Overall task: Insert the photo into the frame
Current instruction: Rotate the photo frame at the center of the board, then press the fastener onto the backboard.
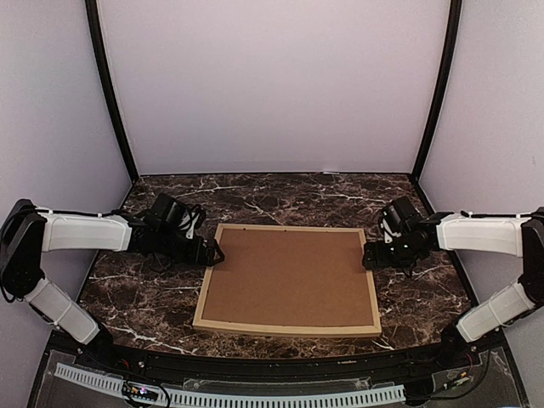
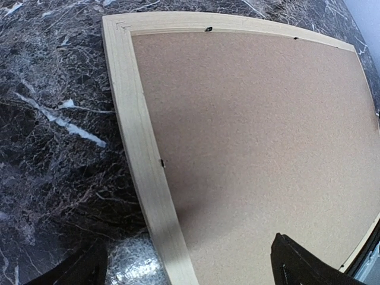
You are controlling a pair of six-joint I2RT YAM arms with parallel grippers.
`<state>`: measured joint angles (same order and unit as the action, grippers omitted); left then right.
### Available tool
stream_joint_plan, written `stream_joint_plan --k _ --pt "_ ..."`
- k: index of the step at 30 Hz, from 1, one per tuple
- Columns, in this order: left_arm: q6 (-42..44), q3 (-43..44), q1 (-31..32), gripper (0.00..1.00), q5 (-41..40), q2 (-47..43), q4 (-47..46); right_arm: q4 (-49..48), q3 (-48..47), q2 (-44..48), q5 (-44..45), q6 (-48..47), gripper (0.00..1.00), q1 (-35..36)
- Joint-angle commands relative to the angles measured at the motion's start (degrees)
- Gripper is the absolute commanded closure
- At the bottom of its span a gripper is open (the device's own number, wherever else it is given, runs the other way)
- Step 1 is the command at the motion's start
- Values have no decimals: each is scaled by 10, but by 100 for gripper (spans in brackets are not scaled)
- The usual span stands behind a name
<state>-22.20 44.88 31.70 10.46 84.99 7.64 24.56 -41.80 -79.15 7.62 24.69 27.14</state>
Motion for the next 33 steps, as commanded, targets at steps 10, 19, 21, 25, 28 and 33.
stream_joint_plan --k 10,19,21,25,28,33 --pt "-7 -8 -28 1 28 5 1 -4 22 13 5 19 3 -31" --pt "-9 -9 -29 1 35 20 0 -17 33 3 -14 17 3 -35" --pt "-10 -9 -29 1 38 24 -1 -21 35 2 -21 15 3 -34" --pt "-13 -10 -30 1 50 33 -7 -24 40 2 -32 15 3 -35" --pt "-12 -13 -29 1 68 39 -19 -27 43 2 -40 16 4 -34" --pt "-18 -24 -29 1 102 49 -42 -34 50 3 -56 19 4 -30"
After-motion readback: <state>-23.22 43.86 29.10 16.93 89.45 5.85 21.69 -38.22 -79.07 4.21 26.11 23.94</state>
